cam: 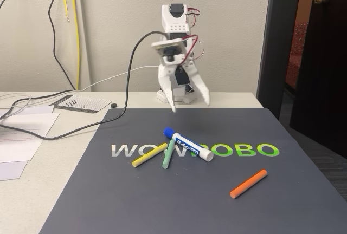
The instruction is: Pick up the blue marker.
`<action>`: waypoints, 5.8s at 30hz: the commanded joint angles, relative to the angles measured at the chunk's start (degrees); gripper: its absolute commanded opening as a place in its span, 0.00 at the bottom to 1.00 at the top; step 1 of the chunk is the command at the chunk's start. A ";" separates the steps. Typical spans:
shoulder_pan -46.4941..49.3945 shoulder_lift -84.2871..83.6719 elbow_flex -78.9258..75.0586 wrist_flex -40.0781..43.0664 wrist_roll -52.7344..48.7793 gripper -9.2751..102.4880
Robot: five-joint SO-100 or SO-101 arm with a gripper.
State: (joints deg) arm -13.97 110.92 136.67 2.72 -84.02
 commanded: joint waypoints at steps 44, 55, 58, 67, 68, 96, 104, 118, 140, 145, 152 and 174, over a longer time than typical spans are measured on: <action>-3.34 -31.90 -48.43 49.31 -21.97 0.40; -1.49 -32.96 -47.99 44.82 -31.11 0.39; -0.35 -31.73 -44.91 43.42 -33.40 0.37; 1.49 -31.20 -41.04 43.07 -35.51 0.37; 1.32 -30.85 -40.25 43.07 -34.89 0.37; -1.85 -34.63 -37.35 41.48 -26.81 0.27; -2.37 -35.16 -37.35 40.87 -26.72 0.25; -2.81 -35.42 -36.83 39.55 -25.31 0.18; -3.52 -34.37 -36.21 38.85 -22.32 0.08; -4.31 -30.23 -36.21 42.10 -19.16 0.08; -6.77 -24.17 -38.23 48.08 -8.96 0.08; -14.06 -10.28 -66.97 71.19 54.14 0.08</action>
State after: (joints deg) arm -27.69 95.01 73.12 73.56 -39.02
